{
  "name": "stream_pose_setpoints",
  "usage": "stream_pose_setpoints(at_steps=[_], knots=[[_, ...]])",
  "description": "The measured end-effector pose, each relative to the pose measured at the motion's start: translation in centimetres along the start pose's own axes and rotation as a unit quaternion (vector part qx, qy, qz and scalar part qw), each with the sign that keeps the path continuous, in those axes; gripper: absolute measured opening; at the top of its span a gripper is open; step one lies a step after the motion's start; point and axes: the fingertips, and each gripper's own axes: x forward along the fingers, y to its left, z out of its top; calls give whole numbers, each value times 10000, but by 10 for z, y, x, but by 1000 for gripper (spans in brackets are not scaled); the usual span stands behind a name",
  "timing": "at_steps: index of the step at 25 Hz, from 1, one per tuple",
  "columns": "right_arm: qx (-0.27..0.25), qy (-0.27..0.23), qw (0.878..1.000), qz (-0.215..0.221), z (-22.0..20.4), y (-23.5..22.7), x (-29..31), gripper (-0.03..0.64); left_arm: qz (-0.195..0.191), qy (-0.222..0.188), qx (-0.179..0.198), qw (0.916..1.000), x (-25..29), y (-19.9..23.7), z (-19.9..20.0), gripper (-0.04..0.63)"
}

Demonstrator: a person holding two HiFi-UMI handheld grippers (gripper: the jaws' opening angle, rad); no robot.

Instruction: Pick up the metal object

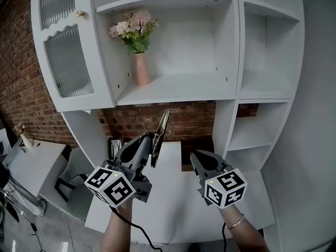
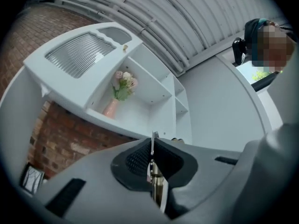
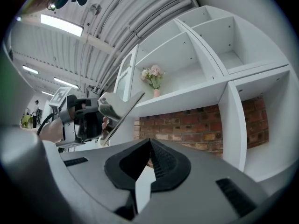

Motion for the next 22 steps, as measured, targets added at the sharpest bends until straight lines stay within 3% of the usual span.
stream_pose_setpoints(at_steps=[8,22], knots=[[54,127,9999,-47,-15,9,-4,6,543,391,-439,9968,-28,27,-56,17],[-13,238,9997,-80,-33,16,-21,5,871,691,-980,9890,-42,22,-117,17]])
